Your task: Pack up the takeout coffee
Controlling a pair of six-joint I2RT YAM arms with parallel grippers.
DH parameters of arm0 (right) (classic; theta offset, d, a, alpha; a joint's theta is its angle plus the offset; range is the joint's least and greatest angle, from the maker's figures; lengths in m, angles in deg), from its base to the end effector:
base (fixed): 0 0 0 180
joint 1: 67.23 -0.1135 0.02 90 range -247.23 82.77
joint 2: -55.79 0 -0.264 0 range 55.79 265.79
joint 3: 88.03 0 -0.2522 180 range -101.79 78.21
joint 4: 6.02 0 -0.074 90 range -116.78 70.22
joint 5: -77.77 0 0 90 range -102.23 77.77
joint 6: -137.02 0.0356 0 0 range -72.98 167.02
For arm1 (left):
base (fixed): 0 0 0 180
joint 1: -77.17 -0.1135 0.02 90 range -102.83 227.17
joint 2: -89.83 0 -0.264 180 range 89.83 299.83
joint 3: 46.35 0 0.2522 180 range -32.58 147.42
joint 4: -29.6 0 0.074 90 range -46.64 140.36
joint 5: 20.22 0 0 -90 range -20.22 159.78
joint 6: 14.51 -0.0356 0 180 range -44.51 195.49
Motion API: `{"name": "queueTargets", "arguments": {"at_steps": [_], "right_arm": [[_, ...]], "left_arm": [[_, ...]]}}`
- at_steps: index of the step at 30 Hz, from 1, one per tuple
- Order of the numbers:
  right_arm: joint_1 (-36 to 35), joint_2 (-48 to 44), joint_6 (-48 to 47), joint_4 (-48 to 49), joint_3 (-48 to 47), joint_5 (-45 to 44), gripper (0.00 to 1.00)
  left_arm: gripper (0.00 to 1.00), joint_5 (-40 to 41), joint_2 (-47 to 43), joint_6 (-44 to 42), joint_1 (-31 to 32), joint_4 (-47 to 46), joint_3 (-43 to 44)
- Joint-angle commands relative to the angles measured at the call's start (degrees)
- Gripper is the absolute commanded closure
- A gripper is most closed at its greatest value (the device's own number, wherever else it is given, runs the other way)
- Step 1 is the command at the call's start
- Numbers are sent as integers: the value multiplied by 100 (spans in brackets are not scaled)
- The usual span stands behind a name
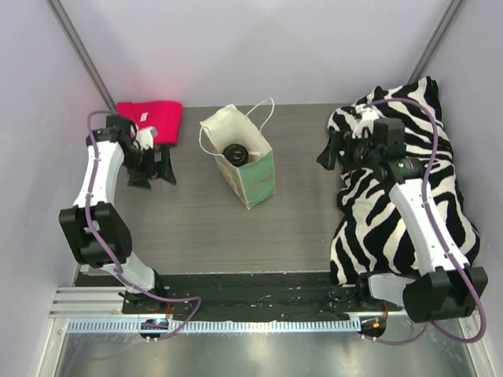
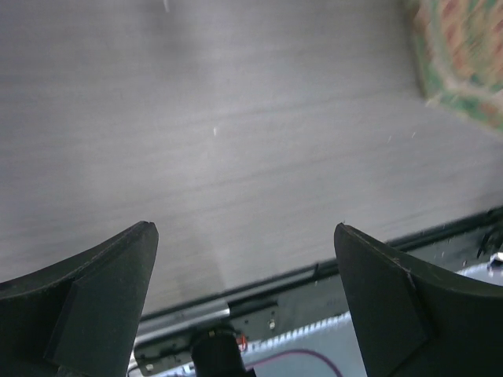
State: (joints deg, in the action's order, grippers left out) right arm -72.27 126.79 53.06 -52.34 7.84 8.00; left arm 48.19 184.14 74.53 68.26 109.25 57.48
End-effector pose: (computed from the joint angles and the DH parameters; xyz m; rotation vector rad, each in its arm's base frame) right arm 0.2674 0.0359 0.3616 -0.1878 2.1416 0.4917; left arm 0.3231 0.0374 0.3177 -0.0982 2.7269 -0.4770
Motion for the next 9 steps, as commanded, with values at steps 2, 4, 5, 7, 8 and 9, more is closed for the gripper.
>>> {"name": "queueTargets", "arguments": {"at_steps": [2,4,5,7,8,9], "right_arm": [[-23,-789,-332,57,602,-230,4],[-15,-956,-402,39,831,-274,4],[-15,-1000,-411,39,884,-291,4],[-15,-1062,-428,30,920,-335,4],[-15,-1062,-437,47,876,-353,4],[-15,-1053,-455,65,754,-396,4]], "left_arm": [[0,5,-859,-484,-6,-181,-1033],[0,-4,-1001,-511,-15,-260,-1323],[0,-4,-1062,-546,-6,-330,-1385],[0,57,-1221,-555,-14,-392,-1456],[0,66,-1239,-573,-6,-419,-1439],[0,67,-1247,-582,-6,-401,-1387]]}}
